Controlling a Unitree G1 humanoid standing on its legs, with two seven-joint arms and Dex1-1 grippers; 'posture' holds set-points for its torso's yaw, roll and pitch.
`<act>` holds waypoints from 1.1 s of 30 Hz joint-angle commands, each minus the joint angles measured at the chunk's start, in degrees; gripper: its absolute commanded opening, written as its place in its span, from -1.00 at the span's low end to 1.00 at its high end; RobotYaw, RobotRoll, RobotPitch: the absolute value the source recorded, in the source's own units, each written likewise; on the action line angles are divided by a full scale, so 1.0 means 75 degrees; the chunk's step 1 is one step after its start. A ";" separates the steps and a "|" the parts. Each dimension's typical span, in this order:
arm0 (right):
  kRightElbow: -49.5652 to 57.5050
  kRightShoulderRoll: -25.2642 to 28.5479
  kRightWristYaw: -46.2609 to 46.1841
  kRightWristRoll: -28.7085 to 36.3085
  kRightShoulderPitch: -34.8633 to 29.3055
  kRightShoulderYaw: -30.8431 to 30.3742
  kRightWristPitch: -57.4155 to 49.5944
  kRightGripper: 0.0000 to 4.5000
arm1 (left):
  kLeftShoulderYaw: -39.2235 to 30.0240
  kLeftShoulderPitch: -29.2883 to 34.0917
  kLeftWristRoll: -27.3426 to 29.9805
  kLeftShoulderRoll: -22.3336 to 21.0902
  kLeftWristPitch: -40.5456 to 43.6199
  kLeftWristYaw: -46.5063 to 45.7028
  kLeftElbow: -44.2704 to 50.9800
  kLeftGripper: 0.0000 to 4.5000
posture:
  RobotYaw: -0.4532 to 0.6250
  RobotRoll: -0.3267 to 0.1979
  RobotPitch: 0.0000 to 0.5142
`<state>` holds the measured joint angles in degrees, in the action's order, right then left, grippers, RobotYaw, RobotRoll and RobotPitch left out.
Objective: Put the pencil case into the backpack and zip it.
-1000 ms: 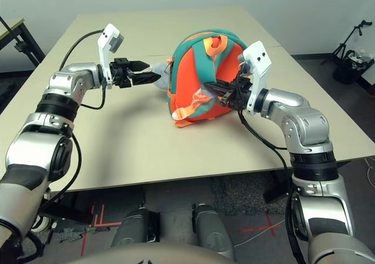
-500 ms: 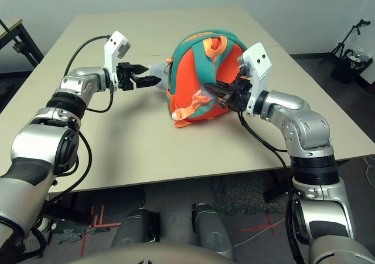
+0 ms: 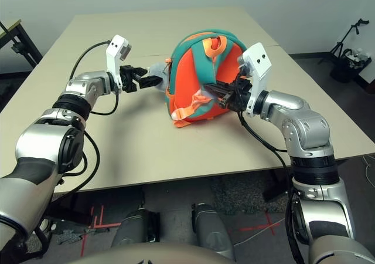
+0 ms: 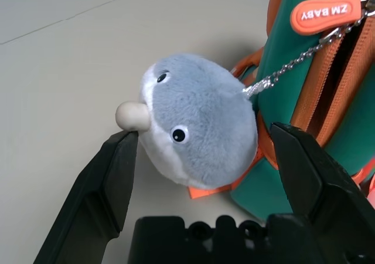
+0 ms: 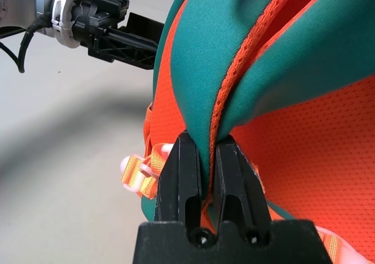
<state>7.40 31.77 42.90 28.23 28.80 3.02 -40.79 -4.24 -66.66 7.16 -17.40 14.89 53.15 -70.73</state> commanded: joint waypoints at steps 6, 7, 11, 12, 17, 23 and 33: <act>0.0228 0.0013 -0.0032 0.0056 0.0012 0.0065 0.0034 -1.00 | -0.0262 -0.0057 0.0036 0.0188 0.0183 0.0237 -0.0143 0.99 | -0.62 0.25 -1.00; 0.0233 0.0016 -0.0032 0.0055 0.0010 0.0066 0.0034 -1.00 | -0.0272 -0.0053 0.0034 0.0191 0.0198 0.0263 -0.0136 0.99 | -0.62 0.25 -1.00; 0.0230 0.0013 -0.0039 0.0049 0.0023 0.0060 0.0034 -1.00 | -0.0300 -0.0040 0.0015 0.0182 0.0225 0.0305 -0.0114 0.99 | -0.61 0.25 -1.00; 0.0227 0.0010 -0.0036 0.0050 0.0028 0.0055 0.0034 -1.00 | -0.0305 -0.0032 0.0008 0.0176 0.0219 0.0303 -0.0112 0.99 | -0.61 0.25 -1.00; 0.0186 -0.0006 -0.0012 0.0047 0.0060 0.0027 0.0050 -1.00 | -0.0259 -0.0002 -0.0074 0.0138 0.0179 0.0248 -0.0103 0.82 | -0.60 0.25 -1.00; 0.0147 -0.0029 0.0005 0.0042 0.0087 0.0003 0.0069 -1.00 | -0.0248 0.0017 -0.0127 0.0084 0.0211 0.0198 -0.0112 0.98 | -0.59 0.25 -1.00; 0.0124 -0.0062 -0.0002 0.0028 0.0090 0.0010 0.0086 -1.00 | -0.0242 0.0001 -0.0140 0.0049 0.0271 0.0206 -0.0121 0.98 | -0.59 0.25 -1.00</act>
<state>7.91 31.45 42.82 28.18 28.82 3.02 -40.79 -6.20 -66.65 6.73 -16.57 16.38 54.78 -70.81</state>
